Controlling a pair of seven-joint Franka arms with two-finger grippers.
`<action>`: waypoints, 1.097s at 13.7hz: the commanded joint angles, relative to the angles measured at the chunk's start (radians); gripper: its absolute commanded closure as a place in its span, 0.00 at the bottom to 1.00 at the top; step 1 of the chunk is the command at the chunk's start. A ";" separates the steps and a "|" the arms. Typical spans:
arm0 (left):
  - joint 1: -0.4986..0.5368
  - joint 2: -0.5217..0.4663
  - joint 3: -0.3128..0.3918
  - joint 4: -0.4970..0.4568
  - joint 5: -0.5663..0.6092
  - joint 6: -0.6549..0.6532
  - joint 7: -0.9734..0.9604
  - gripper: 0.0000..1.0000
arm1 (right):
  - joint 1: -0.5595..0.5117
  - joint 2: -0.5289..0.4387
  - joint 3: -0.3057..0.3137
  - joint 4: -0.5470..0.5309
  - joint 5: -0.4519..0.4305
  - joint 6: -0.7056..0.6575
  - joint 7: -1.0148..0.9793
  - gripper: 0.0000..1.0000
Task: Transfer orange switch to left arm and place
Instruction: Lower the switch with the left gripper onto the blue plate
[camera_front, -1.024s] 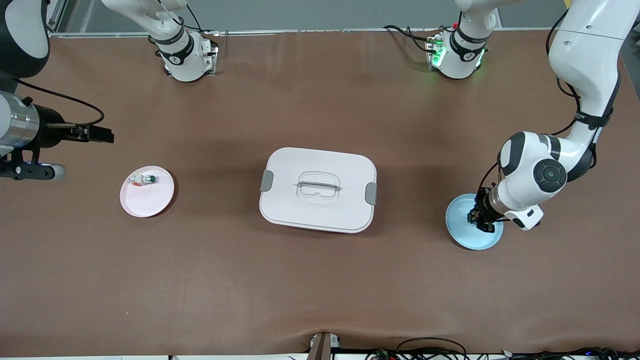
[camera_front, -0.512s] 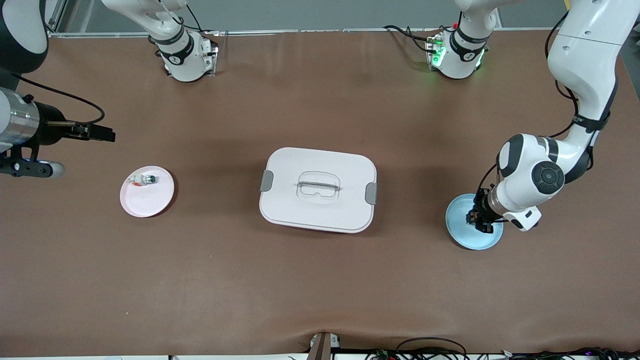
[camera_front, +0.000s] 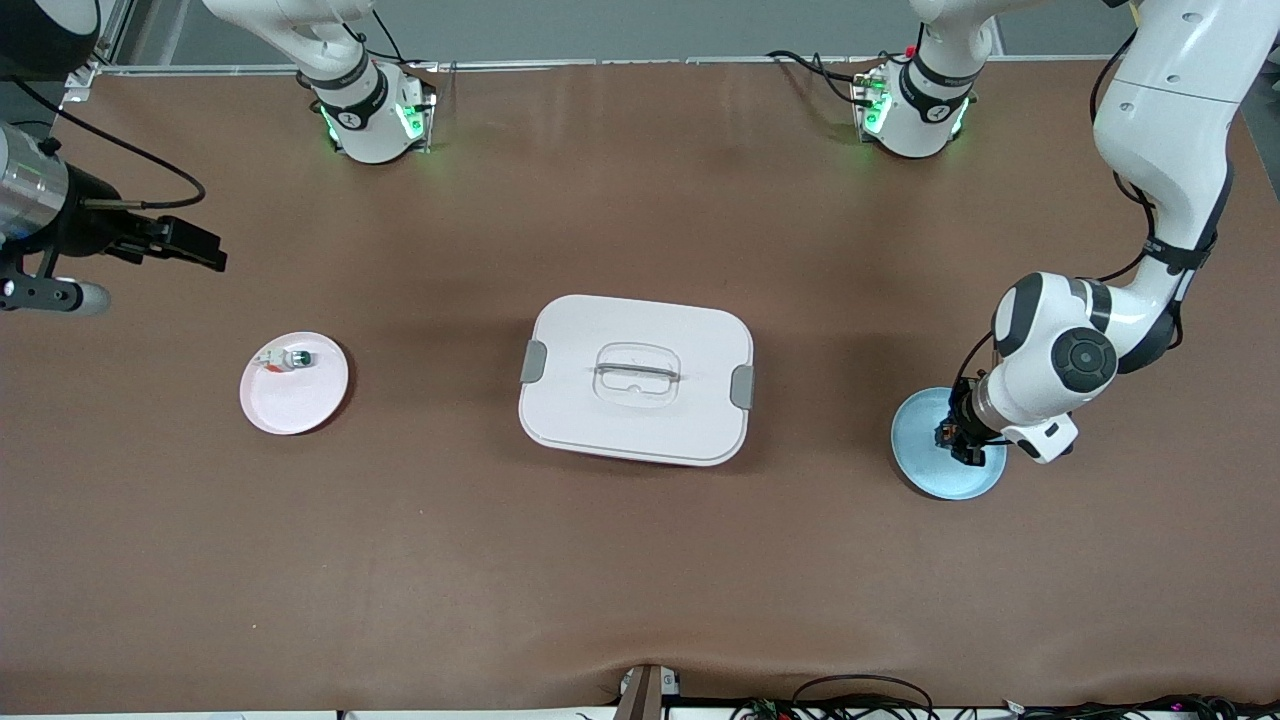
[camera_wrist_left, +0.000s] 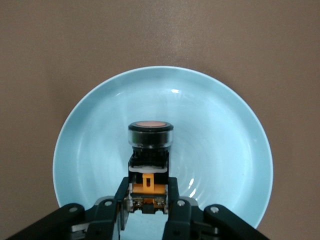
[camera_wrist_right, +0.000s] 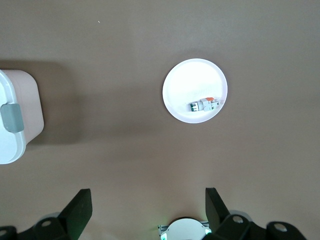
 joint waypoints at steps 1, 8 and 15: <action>0.002 0.014 0.001 0.007 0.031 0.020 -0.025 1.00 | -0.001 -0.046 0.000 -0.044 0.015 0.020 -0.017 0.00; 0.006 0.021 0.001 0.008 0.045 0.029 -0.027 0.95 | -0.001 -0.075 -0.001 -0.063 -0.008 0.035 -0.022 0.00; 0.003 0.008 -0.001 0.014 0.051 0.031 -0.030 0.00 | -0.007 -0.087 -0.006 -0.067 0.008 0.025 -0.006 0.00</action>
